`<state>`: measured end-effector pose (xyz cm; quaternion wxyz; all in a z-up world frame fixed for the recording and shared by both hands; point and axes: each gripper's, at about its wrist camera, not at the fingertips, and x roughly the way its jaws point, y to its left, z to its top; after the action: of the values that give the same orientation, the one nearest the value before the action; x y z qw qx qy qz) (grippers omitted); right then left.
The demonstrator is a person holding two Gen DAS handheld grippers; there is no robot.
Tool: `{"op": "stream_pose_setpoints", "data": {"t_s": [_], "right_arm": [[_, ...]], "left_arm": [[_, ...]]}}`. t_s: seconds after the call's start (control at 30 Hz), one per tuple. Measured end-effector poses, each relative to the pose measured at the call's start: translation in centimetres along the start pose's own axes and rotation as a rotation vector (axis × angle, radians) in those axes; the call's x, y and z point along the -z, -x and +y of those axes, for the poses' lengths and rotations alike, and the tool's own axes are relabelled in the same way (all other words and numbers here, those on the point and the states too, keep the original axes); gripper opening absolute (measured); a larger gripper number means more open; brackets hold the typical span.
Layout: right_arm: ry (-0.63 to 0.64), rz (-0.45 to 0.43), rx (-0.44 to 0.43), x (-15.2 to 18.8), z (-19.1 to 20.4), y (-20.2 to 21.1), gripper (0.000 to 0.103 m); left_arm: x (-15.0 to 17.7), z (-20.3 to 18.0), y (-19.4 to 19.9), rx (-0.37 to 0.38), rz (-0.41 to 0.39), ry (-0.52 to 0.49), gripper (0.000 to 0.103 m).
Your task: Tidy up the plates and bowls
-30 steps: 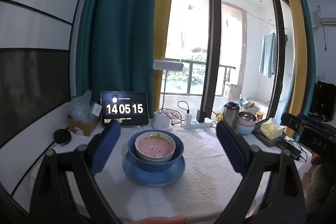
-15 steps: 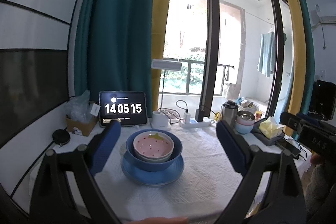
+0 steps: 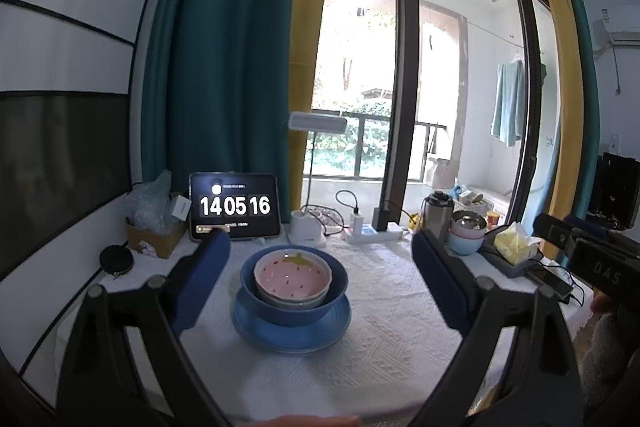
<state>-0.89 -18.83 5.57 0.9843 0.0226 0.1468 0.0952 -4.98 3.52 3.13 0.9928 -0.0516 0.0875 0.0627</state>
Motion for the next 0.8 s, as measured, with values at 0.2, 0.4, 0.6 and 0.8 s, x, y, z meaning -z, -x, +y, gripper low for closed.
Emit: {"op": "stream_pose_setpoints", "data": {"t_s": [0.2, 0.4, 0.6, 0.8], "right_arm": [[0.0, 0.001, 0.0, 0.03, 0.02, 0.03, 0.057], [0.0, 0.003, -0.002, 0.09, -0.05, -0.11, 0.057], [0.001, 0.003, -0.004, 0.16, -0.04, -0.13, 0.057], [0.002, 0.008, -0.007, 0.39, -0.16, -0.32, 0.057]], "left_arm": [[0.08, 0.03, 0.02, -0.001, -0.001, 0.001, 0.093], [0.05, 0.06, 0.02, -0.002, -0.001, 0.002, 0.093], [0.04, 0.07, -0.01, -0.002, 0.001, 0.002, 0.093], [0.2, 0.21, -0.04, -0.001, 0.002, 0.004, 0.093]]}}
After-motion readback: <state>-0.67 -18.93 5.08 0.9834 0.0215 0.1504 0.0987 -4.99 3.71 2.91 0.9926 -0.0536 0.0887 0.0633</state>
